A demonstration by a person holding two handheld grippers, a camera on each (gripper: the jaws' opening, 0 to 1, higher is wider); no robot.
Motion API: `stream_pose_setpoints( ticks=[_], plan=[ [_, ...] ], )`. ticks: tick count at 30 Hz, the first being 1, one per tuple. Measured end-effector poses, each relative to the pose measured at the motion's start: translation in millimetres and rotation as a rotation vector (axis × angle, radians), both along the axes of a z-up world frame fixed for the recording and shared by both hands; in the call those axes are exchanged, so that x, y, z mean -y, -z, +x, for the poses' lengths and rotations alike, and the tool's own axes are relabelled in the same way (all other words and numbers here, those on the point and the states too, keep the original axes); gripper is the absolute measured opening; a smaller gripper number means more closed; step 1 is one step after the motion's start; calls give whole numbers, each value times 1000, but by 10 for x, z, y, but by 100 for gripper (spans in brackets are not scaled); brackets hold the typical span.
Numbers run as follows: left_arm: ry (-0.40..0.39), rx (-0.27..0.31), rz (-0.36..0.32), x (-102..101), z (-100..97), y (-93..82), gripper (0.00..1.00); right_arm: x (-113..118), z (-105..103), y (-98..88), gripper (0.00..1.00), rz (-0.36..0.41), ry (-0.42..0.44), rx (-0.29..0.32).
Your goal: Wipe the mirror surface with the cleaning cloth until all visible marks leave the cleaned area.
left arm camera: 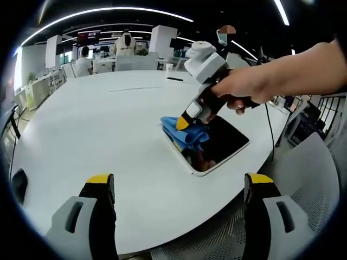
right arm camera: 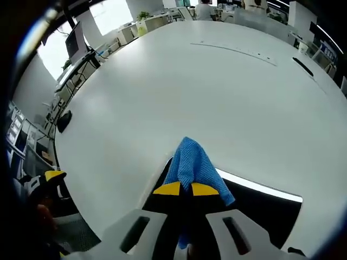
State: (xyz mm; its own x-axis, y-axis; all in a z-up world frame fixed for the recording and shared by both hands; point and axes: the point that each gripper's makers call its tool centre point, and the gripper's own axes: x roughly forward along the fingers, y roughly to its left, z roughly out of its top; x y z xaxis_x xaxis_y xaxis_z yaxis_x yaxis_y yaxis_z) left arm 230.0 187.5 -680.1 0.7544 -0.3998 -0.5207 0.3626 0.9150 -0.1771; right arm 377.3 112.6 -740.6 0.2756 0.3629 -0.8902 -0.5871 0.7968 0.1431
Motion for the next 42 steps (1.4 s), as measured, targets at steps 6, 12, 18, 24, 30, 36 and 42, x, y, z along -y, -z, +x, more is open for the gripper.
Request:
stream_pose_setpoints(
  ticks=[6, 12, 18, 24, 30, 36, 42],
  plan=[
    [6, 1, 5, 7, 5, 7, 99, 44, -37, -40, 0, 8, 11, -14],
    [8, -2, 7, 5, 9, 22, 99, 75, -11, -26, 0, 2, 11, -15],
    [13, -6, 2, 21, 6, 22, 99, 174, 8, -35, 0, 1, 23, -14],
    [13, -6, 3, 22, 8, 20, 99, 263, 3, -60, 0, -6, 32, -16],
    [12, -7, 1, 22, 6, 22, 99, 312, 41, -38, 0, -20, 28, -22],
    [8, -14, 0, 25, -11, 21, 99, 340, 57, -28, 0, -37, 31, -19],
    [20, -9, -4, 58, -12, 4, 99, 355, 45, -33, 0, -32, 47, -18]
  ],
)
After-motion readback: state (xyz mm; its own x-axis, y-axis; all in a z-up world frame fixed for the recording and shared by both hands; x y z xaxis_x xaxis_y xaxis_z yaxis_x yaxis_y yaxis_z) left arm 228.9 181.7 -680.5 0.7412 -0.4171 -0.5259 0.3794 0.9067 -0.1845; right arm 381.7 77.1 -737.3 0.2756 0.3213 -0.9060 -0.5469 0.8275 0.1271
